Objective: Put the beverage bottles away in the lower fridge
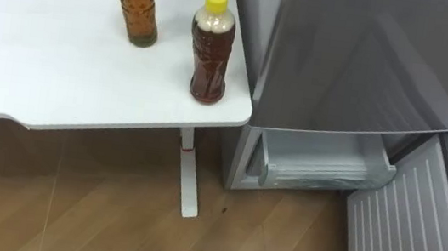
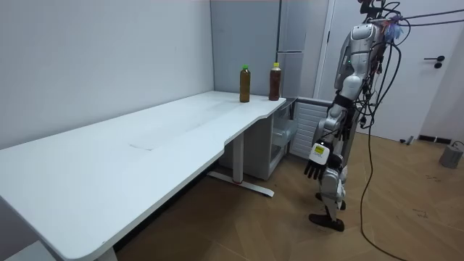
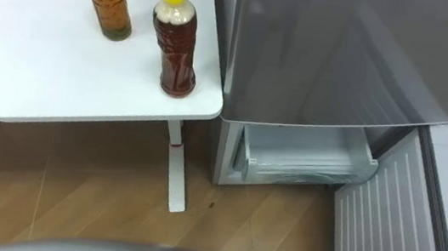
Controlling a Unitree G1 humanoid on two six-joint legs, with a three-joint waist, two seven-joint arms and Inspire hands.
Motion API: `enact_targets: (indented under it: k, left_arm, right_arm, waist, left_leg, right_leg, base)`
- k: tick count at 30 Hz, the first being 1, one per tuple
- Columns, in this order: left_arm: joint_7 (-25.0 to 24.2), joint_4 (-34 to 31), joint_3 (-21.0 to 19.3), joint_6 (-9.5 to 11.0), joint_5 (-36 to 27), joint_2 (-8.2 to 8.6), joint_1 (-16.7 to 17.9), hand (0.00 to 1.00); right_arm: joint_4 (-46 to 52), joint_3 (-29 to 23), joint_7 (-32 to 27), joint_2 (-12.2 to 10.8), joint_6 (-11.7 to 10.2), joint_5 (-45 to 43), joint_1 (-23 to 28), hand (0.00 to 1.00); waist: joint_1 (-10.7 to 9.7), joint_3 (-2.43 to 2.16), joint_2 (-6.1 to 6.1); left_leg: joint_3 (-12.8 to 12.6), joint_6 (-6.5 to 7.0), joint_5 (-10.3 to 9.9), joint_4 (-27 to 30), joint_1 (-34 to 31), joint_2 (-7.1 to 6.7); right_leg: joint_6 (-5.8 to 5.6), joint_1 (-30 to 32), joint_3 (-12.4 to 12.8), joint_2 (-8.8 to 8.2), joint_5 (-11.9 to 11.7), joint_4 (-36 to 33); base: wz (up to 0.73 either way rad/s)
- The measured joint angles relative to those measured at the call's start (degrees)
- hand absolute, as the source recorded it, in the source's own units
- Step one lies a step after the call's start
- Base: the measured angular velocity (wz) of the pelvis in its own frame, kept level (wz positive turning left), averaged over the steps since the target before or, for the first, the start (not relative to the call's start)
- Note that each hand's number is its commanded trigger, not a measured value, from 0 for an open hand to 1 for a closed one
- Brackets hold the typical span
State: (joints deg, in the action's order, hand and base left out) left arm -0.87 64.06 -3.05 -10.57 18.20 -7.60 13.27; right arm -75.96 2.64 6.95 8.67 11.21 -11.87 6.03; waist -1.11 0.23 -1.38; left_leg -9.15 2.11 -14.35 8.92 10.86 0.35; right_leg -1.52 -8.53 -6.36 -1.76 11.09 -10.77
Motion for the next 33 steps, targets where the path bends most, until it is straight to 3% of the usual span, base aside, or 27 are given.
enact_targets:
  k: [9, 21, 30, 33]
  left_arm:
    - [0.0, 0.4, -0.1, 0.8, 0.0, 0.01, -0.1, 0.00]
    - [0.2, 2.4, -0.2, 0.9, 0.0, 0.49, -0.5, 0.00]
    - [0.3, 2.3, -0.3, 0.5, -0.2, 0.49, 0.2, 0.00]
    - [0.3, 2.1, -0.3, 0.4, -0.3, 0.48, 0.3, 0.00]
  right_arm:
    - [-0.4, -0.1, -0.1, 0.0, -0.7, -0.2, -0.4, 0.00]
    - [-1.0, 0.0, -0.5, -0.2, -0.2, -0.3, 0.3, 0.00]
    - [-1.9, 0.0, -0.6, -0.1, 0.2, 0.4, -0.6, 0.00]
    - [-1.7, 0.0, -1.1, -0.1, 0.2, 0.8, -0.6, 0.00]
  waist:
    - [0.0, 0.01, 0.03]
    - [0.1, 0.03, 1.07]
    - [0.2, -0.07, 0.05]
    - [1.2, -0.04, -0.58]
  left_leg:
    - [0.1, 0.00, 0.0, 0.2, -0.6, 0.00]
    - [0.6, 0.00, 0.0, 0.5, -1.1, 0.00]
    - [3.0, -0.01, 0.0, 0.8, -1.2, -0.93]
    - [3.4, 0.00, 0.0, 1.0, -1.2, -1.06]
  right_leg:
    - [0.01, 0.5, 0.0, -0.01, 0.0, 0.0]
    - [0.04, 0.3, -0.8, -0.09, 0.0, 0.0]
    - [-0.01, -0.3, -2.8, -0.74, 1.2, 0.1]
    - [-0.11, -0.5, -3.3, -0.90, 1.4, 0.1]
  base:
    - [0.00]
    - [0.02]
    - [0.14]
    - [0.07]
